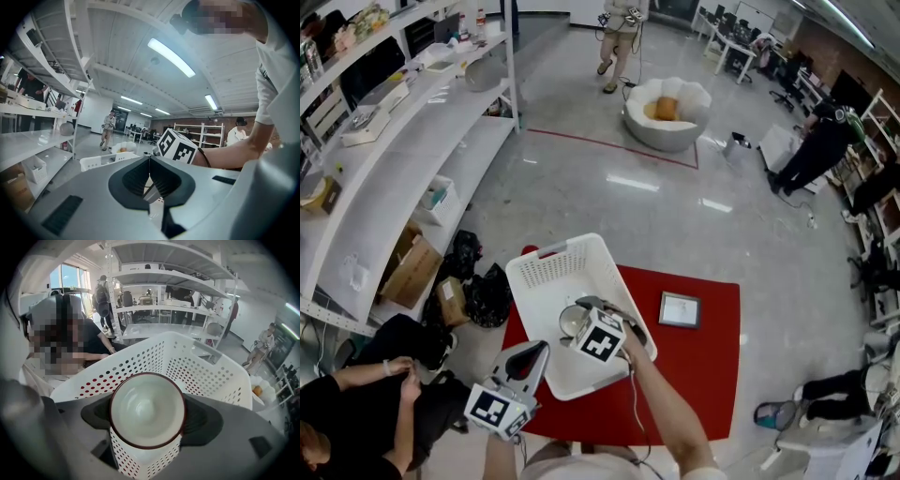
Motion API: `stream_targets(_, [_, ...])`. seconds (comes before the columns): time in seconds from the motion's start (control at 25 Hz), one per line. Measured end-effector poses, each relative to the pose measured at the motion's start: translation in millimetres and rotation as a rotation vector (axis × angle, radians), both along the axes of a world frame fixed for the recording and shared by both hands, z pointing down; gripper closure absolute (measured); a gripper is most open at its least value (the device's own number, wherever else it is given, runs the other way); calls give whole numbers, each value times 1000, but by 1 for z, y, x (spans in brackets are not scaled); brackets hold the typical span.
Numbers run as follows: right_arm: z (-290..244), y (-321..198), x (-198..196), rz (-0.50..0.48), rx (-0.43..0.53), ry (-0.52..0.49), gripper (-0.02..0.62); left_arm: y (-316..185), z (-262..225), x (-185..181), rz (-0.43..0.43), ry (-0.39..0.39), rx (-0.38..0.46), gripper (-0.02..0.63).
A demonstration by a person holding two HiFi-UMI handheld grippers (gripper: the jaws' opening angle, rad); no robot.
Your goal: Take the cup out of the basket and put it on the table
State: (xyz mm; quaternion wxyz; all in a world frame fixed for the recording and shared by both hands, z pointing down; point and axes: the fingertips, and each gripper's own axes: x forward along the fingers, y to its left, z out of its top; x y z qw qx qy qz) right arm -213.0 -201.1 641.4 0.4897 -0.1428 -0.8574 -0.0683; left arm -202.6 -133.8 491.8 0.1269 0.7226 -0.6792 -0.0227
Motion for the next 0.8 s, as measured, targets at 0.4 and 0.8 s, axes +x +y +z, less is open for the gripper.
stream_targets(0.4, [-32,-3,20,47,26,-36,181,-2,-5,17,55,-9,8,594])
stream_targets(0.8, [-66,-4,41,88,34,-100,183,-7,-10,39,115,-17,22,594])
